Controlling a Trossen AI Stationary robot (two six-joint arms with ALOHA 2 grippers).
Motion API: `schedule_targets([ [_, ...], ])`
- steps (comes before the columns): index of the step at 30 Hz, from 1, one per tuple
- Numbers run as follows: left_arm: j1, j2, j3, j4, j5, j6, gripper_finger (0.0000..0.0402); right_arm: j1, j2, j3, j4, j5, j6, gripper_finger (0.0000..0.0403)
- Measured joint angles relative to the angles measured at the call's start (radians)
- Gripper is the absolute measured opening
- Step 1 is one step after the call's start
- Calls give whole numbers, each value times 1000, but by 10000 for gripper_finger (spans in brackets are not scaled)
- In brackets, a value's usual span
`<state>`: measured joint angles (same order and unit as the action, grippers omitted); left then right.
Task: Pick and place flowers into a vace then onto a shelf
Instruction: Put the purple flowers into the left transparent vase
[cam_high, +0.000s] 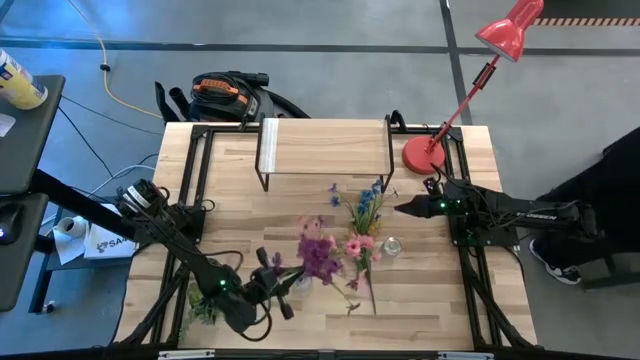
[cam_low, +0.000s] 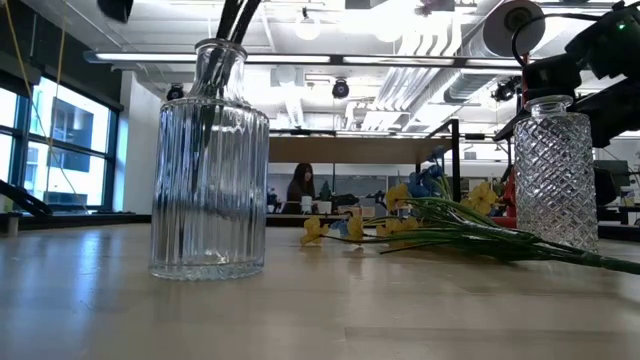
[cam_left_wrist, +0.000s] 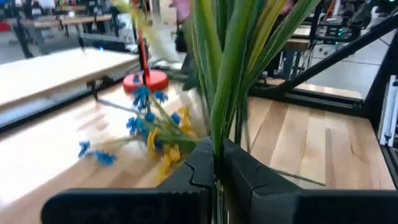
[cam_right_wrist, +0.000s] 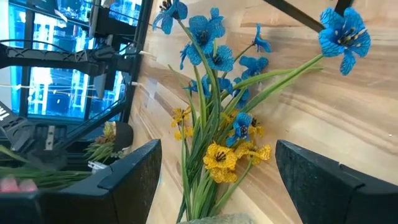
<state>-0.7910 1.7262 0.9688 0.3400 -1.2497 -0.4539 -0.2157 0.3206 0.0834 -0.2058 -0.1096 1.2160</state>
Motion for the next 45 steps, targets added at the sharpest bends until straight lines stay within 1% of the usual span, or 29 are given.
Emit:
schedule_targets([
  [3,-1,15,0,-48,4,-72,51,0,0,0,0,5,0,304],
  [7,-1,30,0,-54,39,-133,48,0,0,0,0,6,0,304],
  [13,-1,30,0,-59,72,-173,67,0,1,0,-1,27,0,304],
  [19,-1,29,0,-128,169,-276,66,0,1,0,-2,43,-1,304],
  [26,-19,29,0,-132,191,-285,69,0,1,0,-3,40,0,304],
  [28,-23,29,0,-133,190,-285,71,0,1,-1,-2,5,22,304],
  [32,-23,29,0,-134,194,-285,71,12,18,-1,6,-127,36,304],
  [34,-23,29,0,-134,194,-285,72,43,45,-1,12,-134,18,304],
  [36,-23,29,0,-134,194,-285,71,86,82,-6,61,-102,-10,304],
  [37,-22,29,0,-134,194,-285,71,106,104,-8,114,-85,-19,304],
  [41,-22,29,0,-133,200,-296,72,168,171,7,439,-71,-12,304],
  [42,-22,29,0,-133,201,-301,72,186,185,32,462,-66,-19,304],
  [43,-22,29,0,-133,202,-304,71,203,194,66,450,-52,-45,303],
  [45,-21,29,0,-133,202,-310,72,232,215,150,350,6,-130,293],
])
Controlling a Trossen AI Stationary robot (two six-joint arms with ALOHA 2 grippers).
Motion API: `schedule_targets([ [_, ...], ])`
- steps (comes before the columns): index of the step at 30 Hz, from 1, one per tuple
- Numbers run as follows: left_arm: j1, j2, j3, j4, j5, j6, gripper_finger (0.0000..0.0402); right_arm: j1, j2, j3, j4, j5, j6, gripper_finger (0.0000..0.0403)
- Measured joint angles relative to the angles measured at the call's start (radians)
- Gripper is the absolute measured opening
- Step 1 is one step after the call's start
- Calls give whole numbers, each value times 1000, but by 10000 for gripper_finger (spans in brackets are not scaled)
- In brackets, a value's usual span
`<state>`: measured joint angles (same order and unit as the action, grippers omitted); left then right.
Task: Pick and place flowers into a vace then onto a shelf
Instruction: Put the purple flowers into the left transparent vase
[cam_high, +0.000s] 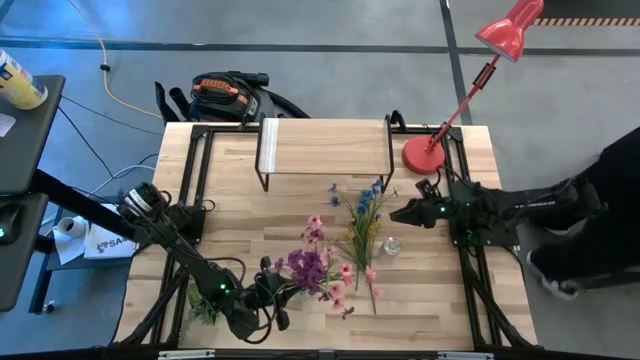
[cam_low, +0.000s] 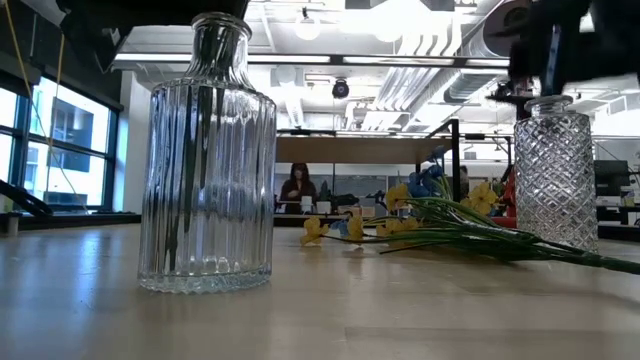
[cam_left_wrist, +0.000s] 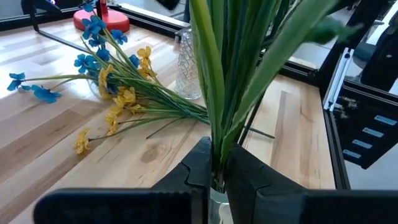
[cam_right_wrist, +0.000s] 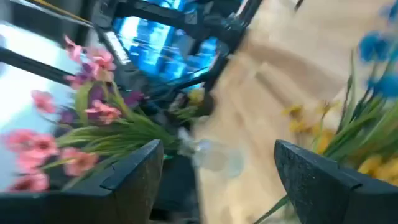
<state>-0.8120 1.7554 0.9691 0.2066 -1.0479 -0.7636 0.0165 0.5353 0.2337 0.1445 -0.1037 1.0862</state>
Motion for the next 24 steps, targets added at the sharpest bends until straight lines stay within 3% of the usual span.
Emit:
schedule_targets([
  [4,0,0,0,0,0,-1,71,31,73,193,-269,125,-235,260],
  [10,0,0,0,3,1,-1,72,124,298,427,-467,100,-484,215],
  [14,0,0,0,10,4,-1,72,220,475,493,-594,68,-514,206],
  [18,0,0,0,11,4,-1,72,314,595,520,-591,76,-485,209],
  [24,0,0,0,11,1,-1,72,424,639,614,-586,239,-508,211],
])
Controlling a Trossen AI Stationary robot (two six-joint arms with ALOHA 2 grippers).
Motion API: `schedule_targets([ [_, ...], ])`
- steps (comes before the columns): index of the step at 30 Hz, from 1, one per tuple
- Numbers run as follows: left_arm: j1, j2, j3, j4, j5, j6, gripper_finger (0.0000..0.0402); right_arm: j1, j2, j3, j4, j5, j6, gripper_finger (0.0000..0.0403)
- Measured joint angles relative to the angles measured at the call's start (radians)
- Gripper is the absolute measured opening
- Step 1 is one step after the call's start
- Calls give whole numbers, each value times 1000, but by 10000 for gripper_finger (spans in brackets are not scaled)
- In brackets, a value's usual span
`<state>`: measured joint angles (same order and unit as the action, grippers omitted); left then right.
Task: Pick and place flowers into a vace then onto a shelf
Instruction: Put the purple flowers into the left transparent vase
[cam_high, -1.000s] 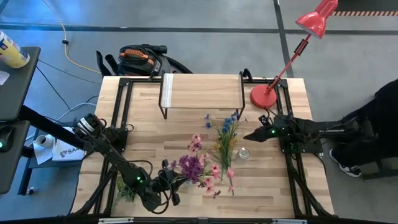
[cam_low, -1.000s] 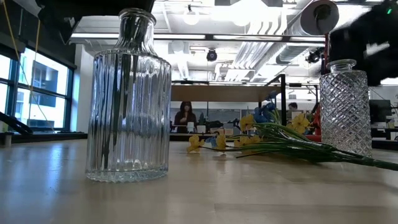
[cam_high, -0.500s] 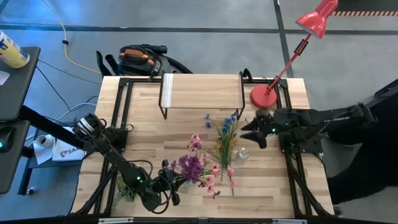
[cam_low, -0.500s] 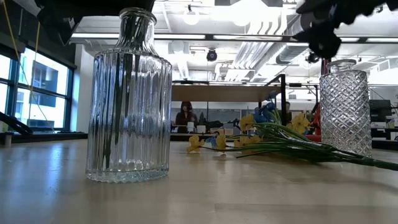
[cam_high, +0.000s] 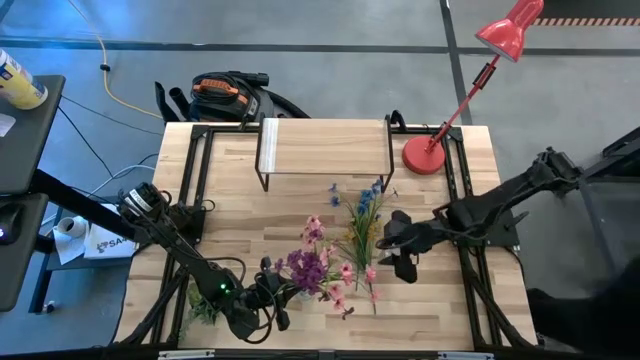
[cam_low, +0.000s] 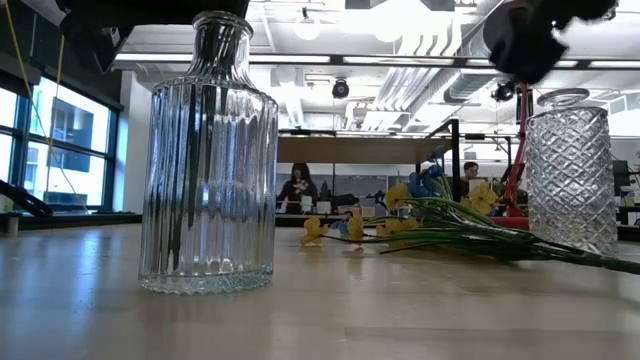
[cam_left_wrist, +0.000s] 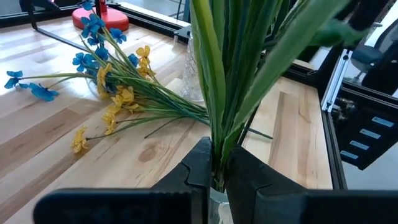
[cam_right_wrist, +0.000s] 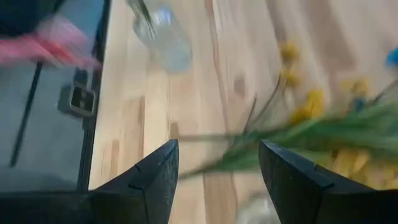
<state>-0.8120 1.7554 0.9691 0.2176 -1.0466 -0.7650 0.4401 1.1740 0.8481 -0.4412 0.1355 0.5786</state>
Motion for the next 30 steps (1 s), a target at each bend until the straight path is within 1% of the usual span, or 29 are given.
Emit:
schedule_targets([
  [2,0,0,0,0,0,0,72,25,-1,27,-18,71,-11,209],
  [4,0,0,0,0,1,0,72,40,-1,47,-35,104,-26,207],
  [6,0,0,0,0,2,0,72,59,-1,58,-20,99,-48,207],
  [8,0,0,0,0,2,0,72,79,11,58,3,70,-99,210],
  [10,0,0,0,0,1,0,72,105,34,58,21,42,-155,215],
  [12,0,0,0,0,1,0,72,123,66,58,49,42,-183,219],
  [15,0,0,0,3,5,0,72,140,111,58,137,73,-121,219],
  [18,0,0,0,14,13,0,72,142,166,58,241,82,-63,208],
  [22,0,0,0,19,13,0,72,146,269,58,315,51,-112,191],
  [24,0,0,0,19,12,0,72,145,323,57,363,-2,-110,190],
  [26,0,0,0,19,11,0,72,145,371,57,434,-40,-107,193],
  [30,1,0,0,19,10,-1,72,145,458,57,584,-44,-108,217],
])
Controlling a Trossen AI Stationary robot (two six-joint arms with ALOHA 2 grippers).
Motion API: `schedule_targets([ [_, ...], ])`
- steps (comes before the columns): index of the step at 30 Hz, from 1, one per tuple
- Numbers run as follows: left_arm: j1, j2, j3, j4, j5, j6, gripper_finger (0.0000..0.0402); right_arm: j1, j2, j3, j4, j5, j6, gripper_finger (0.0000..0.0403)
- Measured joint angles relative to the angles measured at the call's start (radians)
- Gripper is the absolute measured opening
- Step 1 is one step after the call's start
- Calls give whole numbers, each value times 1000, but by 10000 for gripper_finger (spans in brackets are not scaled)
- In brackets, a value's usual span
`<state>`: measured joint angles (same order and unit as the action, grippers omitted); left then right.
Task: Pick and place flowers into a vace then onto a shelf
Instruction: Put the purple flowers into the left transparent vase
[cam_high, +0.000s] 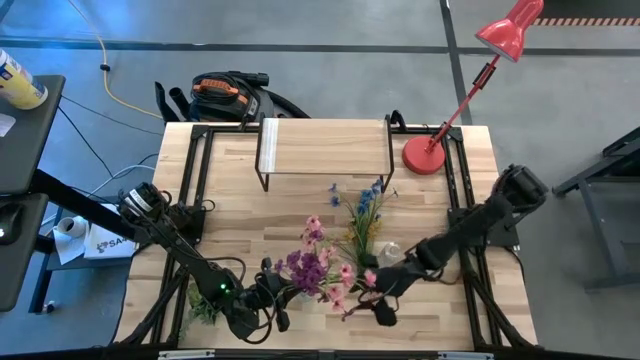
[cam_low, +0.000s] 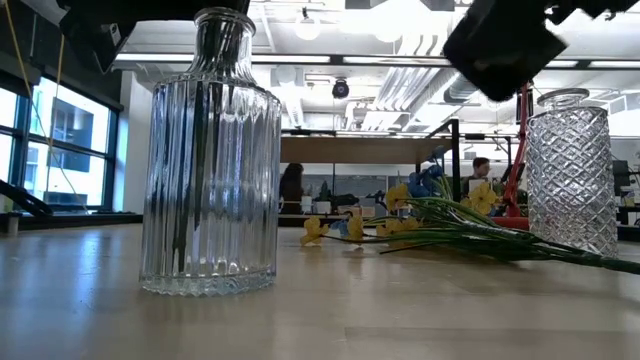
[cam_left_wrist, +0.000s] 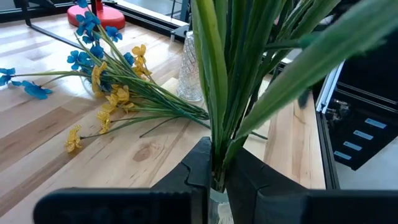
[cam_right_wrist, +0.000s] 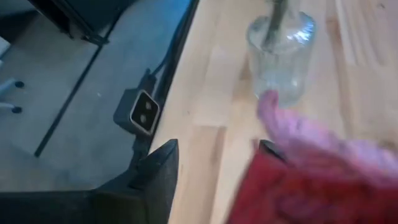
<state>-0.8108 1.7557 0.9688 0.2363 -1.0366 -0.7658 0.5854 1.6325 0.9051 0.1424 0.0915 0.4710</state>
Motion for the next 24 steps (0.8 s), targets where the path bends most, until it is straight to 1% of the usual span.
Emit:
schedule_targets([
  [5,0,0,0,0,-1,-3,72,-3,84,0,160,13,21,268],
  [7,0,0,0,0,-1,-3,72,-3,116,0,204,50,36,285],
  [9,0,0,0,1,-1,-3,72,-3,149,0,259,100,12,295],
  [12,0,0,0,1,-1,-3,72,-9,202,5,348,153,-34,300],
  [14,0,0,0,1,-1,-2,72,-19,238,26,374,157,-61,301],
  [20,0,0,0,-1,-14,2,72,-66,327,117,365,164,-81,301],
  [24,0,0,0,-2,7,3,72,-95,360,173,365,173,-72,301],
])
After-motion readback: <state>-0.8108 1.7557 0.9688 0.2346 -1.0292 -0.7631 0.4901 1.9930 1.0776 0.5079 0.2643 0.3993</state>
